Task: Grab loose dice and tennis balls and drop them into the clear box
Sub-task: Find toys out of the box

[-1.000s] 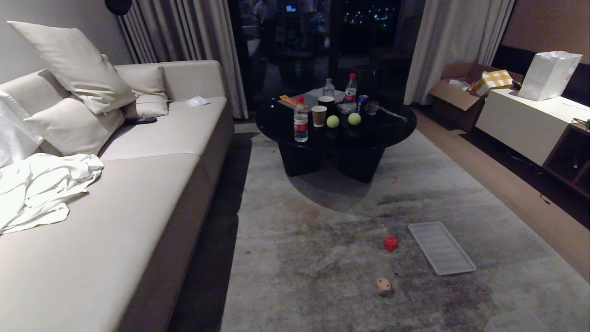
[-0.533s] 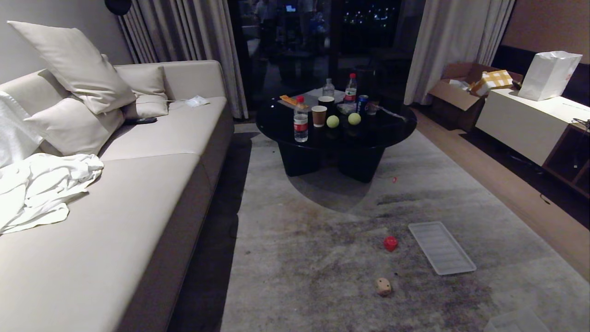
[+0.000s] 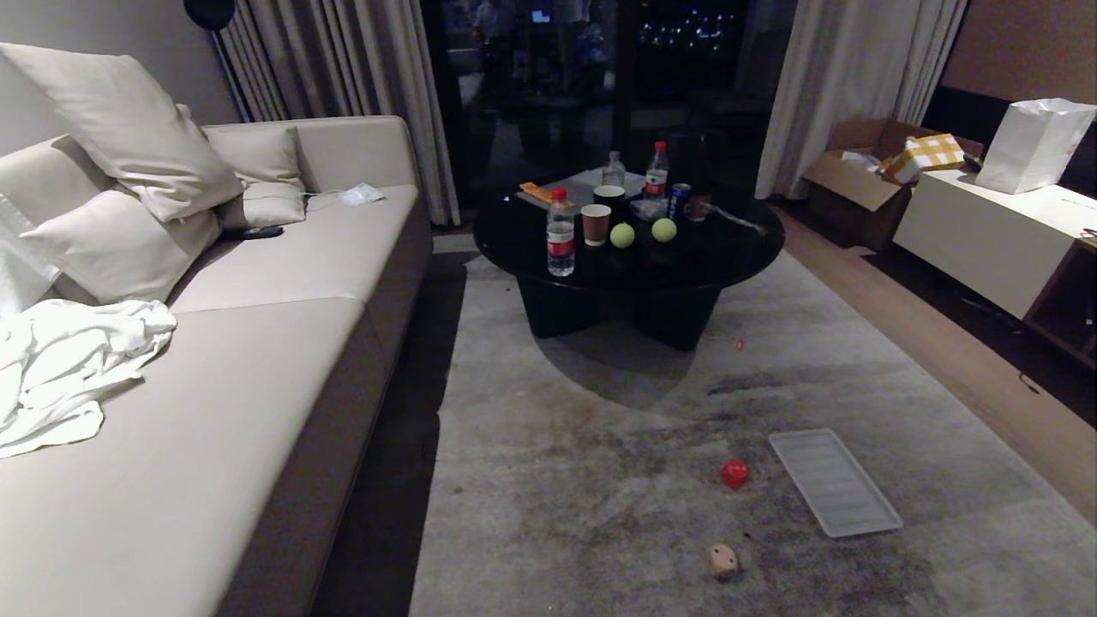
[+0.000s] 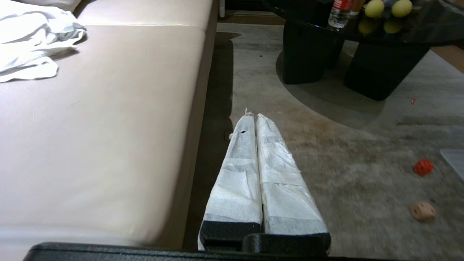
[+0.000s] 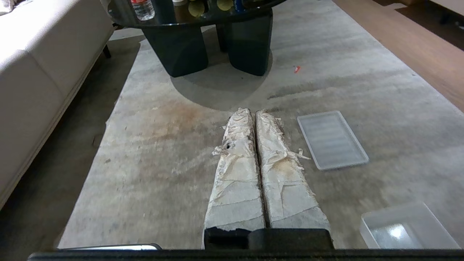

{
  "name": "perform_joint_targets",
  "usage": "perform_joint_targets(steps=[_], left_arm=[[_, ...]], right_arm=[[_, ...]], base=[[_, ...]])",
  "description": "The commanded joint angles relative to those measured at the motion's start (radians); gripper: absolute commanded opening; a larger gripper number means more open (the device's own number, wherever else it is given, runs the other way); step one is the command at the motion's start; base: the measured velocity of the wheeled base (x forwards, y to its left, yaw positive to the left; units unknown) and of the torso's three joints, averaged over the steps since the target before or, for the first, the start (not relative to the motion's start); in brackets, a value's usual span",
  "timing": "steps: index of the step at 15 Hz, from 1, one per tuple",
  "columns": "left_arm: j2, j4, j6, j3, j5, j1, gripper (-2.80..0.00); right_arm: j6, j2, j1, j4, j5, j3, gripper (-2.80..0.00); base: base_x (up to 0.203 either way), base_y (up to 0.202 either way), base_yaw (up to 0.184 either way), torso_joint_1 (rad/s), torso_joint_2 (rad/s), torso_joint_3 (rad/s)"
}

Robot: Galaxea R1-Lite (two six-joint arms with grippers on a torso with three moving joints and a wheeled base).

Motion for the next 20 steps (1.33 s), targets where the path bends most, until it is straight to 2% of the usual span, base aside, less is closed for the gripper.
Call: perform_joint_targets(steps=[1, 12, 20], left_arm=[[0.002, 0.000, -0.001, 0.002, 0.000, 0.000, -2.80], [0.002, 0.000, 0.001, 0.002, -0.001, 0.000, -2.80], [0.002, 0.000, 0.008, 0.002, -0.006, 0.000, -2.80]], right_arm=[[0.000, 0.001, 0.000, 0.000, 0.000, 0.003, -2.80], [0.000, 0.001, 0.001, 0.000, 0.000, 0.002, -2.80], [0.000, 0.001, 0.000, 0.000, 0.000, 0.002, -2.80]], base=[[0.184, 0.000, 0.000, 0.001, 0.00, 0.002], [0.178, 0.000, 0.001, 0.003, 0.00, 0.001], [0.000, 0.000, 0.000, 0.000, 0.00, 0.000]])
